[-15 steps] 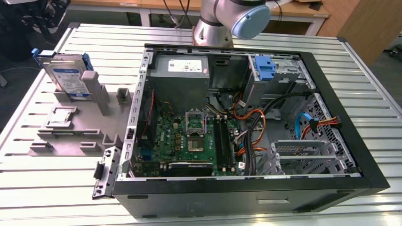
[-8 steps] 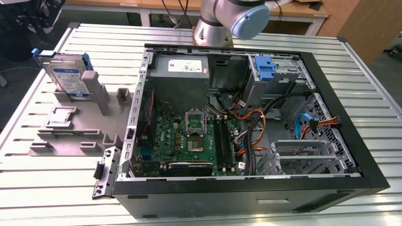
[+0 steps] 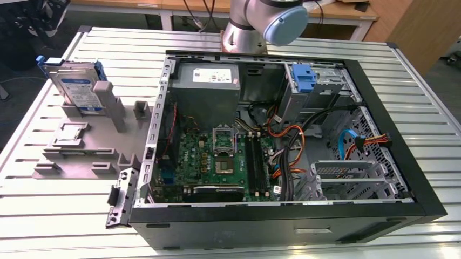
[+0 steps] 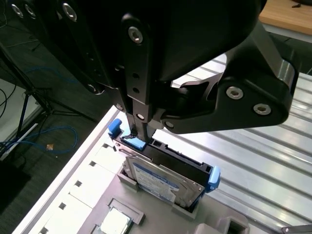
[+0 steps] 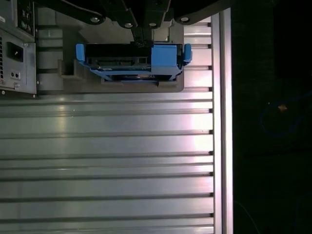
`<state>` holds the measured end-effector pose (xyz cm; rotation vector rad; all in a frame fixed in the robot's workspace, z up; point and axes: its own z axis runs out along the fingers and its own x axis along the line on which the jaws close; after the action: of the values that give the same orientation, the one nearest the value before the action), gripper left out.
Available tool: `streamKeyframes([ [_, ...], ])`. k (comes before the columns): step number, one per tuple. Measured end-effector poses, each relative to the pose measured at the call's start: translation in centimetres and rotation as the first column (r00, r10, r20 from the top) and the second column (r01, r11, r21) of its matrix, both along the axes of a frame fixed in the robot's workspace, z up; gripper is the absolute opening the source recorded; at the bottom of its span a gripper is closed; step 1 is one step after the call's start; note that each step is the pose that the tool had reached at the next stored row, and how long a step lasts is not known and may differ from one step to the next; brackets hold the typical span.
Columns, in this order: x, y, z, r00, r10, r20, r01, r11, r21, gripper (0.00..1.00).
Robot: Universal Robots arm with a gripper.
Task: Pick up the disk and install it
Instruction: 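Reach for the disk, then pick up the disk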
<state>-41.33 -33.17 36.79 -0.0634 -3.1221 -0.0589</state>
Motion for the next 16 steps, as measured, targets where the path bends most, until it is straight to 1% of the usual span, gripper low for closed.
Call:
streamKeyframes([
  [3,-0.40,0.21,-0.12,1.0000,0.000,0.0000,0.000,1.0000,0.0000,0.10],
  [7,-0.90,0.36,-0.24,1.0000,0.000,0.0001,0.000,1.0000,0.0002,0.10],
  [16,-0.96,0.36,-0.26,1.0000,0.000,0.0000,0.000,1.0000,0.0001,0.10],
])
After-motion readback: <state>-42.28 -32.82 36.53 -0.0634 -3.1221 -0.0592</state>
